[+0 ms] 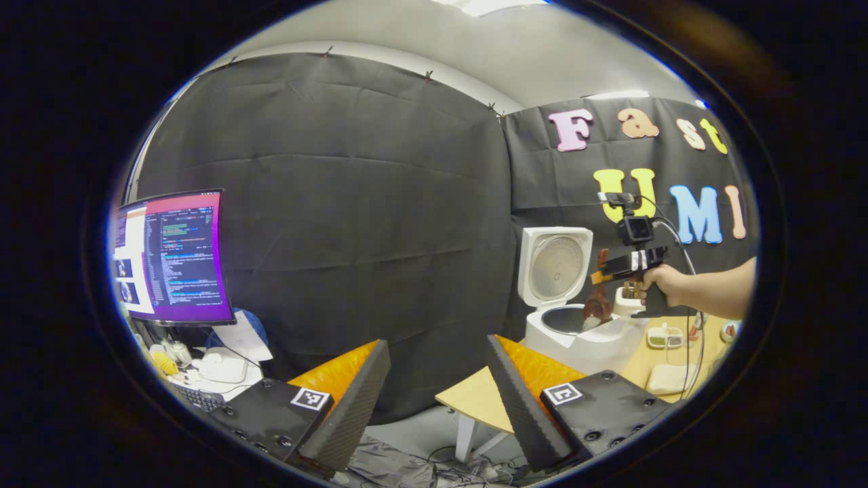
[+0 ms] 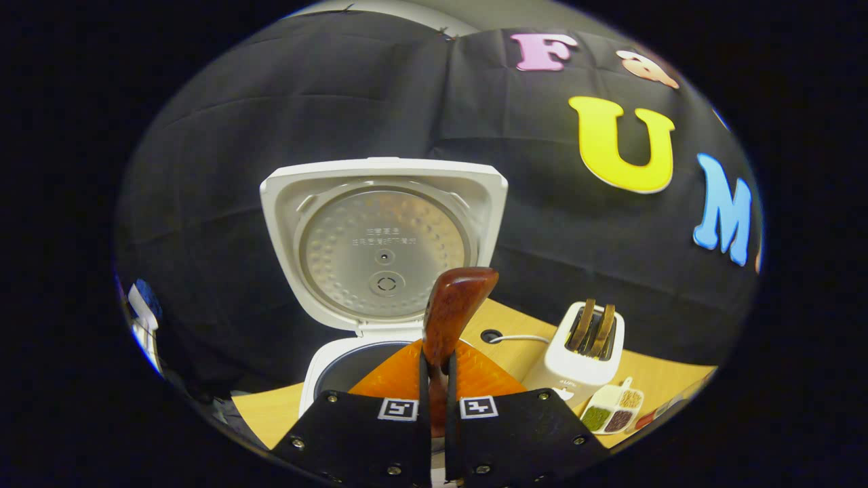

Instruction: Close the left gripper, press the button to open the rice cooker; take a wooden spoon from the chopstick holder with the right hand, scoop a spoonful of rice and pour it into the rice cooker, then put the wooden spoon back into the chopstick holder.

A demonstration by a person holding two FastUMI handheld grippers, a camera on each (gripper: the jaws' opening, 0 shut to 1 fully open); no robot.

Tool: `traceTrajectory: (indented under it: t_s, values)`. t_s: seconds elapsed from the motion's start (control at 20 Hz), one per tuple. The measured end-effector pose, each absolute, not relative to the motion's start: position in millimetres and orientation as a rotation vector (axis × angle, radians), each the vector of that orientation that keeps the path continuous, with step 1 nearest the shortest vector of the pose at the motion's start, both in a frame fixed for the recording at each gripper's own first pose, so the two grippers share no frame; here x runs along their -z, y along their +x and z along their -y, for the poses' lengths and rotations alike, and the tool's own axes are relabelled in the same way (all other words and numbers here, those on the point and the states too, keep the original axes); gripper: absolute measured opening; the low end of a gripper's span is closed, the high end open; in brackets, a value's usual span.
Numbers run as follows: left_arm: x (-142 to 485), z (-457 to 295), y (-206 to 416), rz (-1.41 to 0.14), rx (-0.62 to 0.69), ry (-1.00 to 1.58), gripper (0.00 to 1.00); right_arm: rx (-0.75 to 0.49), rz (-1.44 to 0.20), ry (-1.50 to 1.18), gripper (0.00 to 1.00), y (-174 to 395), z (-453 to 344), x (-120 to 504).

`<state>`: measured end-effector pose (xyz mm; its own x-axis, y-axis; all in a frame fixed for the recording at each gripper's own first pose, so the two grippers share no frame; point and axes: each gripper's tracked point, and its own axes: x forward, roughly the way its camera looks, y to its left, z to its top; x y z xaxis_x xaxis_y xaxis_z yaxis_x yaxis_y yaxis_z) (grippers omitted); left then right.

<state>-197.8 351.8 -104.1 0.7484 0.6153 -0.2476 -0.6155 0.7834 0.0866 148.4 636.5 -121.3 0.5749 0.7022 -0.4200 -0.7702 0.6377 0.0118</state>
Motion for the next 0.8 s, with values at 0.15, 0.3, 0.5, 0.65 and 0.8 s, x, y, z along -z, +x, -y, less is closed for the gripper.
traceTrajectory:
  t_s: [0.15,0.3,0.5,0.65,0.8]
  values:
    - [108,-348,-196,-0.27,-0.665,0.0,0.99,-0.888,-0.297,-0.332,0.08,143,-644,109]
    - [111,-345,-193,-0.274,-0.656,-0.019,0.99,-0.899,-0.209,-0.454,0.08,137,-649,104]
    - [114,-348,-195,-0.274,-0.66,-0.026,0.99,-0.878,-0.186,-0.493,0.08,135,-642,104]
    - [111,-350,-197,-0.269,-0.661,-0.027,0.99,-0.867,-0.283,-0.332,0.08,141,-635,103]
    - [113,-352,-197,-0.279,-0.662,-0.021,0.99,-0.86,-0.42,-0.086,0.08,141,-626,98]
